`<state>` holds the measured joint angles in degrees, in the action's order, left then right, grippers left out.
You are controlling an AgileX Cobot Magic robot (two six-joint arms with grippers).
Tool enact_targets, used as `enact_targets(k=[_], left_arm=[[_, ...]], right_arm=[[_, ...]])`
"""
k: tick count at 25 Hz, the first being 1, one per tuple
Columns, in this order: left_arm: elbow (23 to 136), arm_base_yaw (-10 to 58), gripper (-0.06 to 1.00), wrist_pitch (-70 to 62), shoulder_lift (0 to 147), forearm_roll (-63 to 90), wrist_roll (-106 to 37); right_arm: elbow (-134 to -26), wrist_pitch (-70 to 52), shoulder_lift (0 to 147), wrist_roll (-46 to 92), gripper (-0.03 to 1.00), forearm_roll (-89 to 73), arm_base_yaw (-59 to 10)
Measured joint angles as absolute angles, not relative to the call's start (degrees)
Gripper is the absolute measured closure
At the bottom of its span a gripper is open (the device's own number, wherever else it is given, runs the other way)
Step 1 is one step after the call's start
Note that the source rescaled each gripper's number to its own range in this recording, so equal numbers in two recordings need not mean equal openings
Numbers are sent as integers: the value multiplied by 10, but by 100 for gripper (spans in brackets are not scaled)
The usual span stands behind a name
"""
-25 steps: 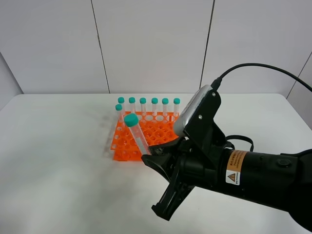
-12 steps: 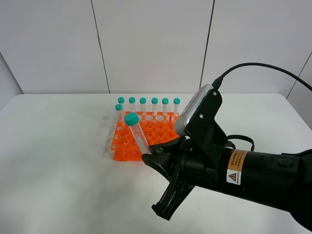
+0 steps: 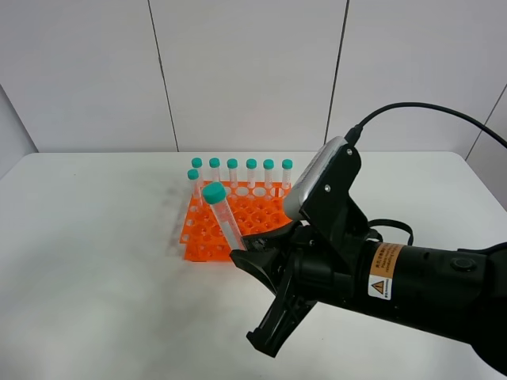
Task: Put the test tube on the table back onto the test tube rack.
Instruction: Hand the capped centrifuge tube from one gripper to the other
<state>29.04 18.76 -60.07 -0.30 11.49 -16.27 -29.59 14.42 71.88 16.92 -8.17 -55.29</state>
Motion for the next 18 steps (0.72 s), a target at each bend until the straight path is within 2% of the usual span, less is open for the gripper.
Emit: enact_targets(k=[8, 13, 18], left_arm=[[299, 188, -6, -473, 23, 297, -235], [300, 188, -6, -423, 120, 386, -309], [300, 188, -6, -373, 244, 498, -468]], right_arm=[[-296, 144, 719, 169, 96, -82, -553], [-296, 144, 719, 169, 96, -82, -553], [-296, 144, 719, 169, 96, -82, -553]])
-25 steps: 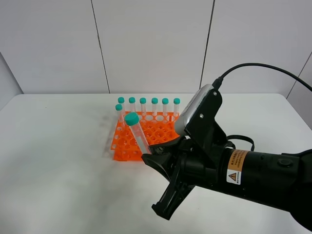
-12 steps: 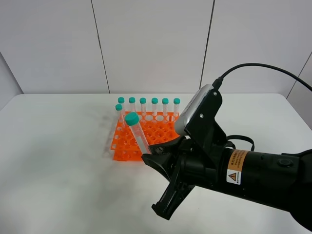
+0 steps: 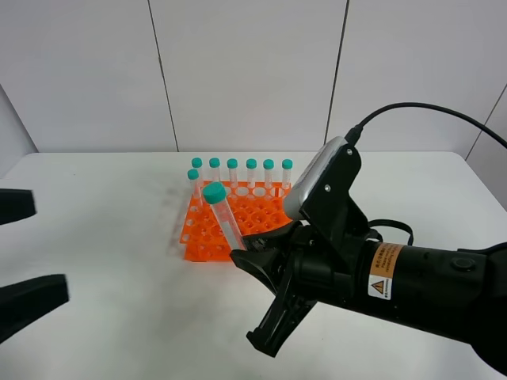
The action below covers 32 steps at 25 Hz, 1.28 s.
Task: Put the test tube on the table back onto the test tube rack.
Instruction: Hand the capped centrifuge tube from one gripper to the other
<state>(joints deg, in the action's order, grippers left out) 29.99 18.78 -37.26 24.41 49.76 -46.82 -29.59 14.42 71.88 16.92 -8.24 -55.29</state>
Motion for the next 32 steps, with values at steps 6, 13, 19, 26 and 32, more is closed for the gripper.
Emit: enact_targets(k=[6, 13, 19, 26, 32], left_arm=[[300, 188, -6, -352, 376, 692, -662], [300, 188, -6, -356, 523, 896, -868], [300, 188, -6, -377, 587, 977, -948], [314, 188, -6, -398, 655, 987, -1002], [359, 188, -6, -407, 686, 987, -1005]], right_arm=[[-296, 144, 719, 169, 96, -82, -553], [-296, 144, 719, 169, 96, -82, -553], [-296, 144, 719, 170, 96, -82, -553], [-296, 144, 719, 171, 96, -82, -553], [-296, 144, 719, 171, 96, -82, -553]])
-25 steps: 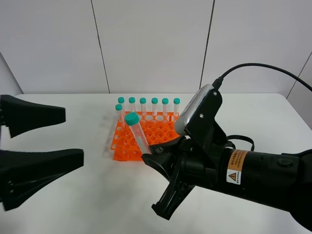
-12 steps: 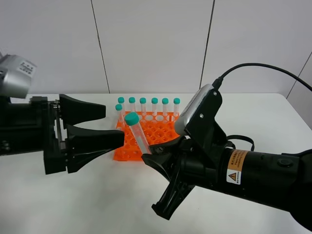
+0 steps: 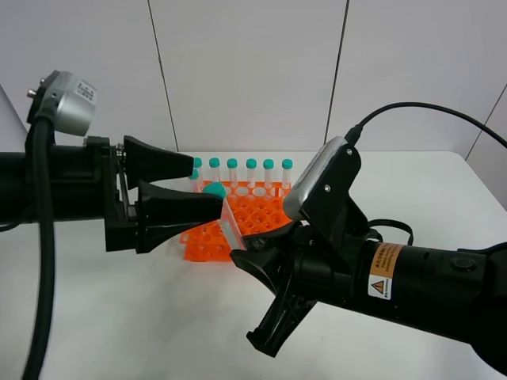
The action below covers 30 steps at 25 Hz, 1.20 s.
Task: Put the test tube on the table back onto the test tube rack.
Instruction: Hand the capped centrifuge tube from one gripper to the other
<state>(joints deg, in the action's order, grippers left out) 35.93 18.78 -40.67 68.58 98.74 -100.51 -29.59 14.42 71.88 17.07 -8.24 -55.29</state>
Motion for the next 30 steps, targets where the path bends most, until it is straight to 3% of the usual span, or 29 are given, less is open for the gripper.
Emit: enact_targets(k=[30], left_arm=[[371, 188, -6, -421, 688, 988, -1007]], right_arm=[[-296, 189, 719, 169, 96, -82, -553]])
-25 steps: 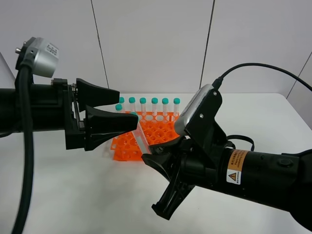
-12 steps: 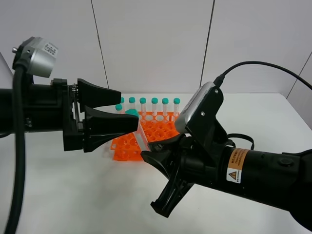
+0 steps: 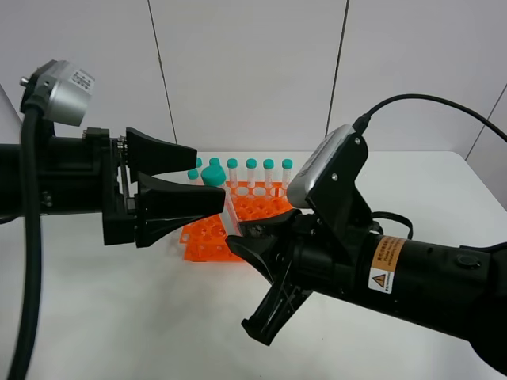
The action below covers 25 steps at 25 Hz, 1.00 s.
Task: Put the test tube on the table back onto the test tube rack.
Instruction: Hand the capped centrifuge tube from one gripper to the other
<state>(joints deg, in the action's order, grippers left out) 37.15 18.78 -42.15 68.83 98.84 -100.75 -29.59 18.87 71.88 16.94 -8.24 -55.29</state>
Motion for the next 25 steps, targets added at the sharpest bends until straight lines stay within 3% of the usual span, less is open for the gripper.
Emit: enact_targets(k=[16, 25], left_arm=[[382, 189, -6, -425, 689, 989, -1007], [386, 239, -6, -375, 689, 989, -1043]], right_arm=[[-296, 189, 719, 169, 96, -82, -553], [-296, 189, 719, 169, 96, -82, -553]])
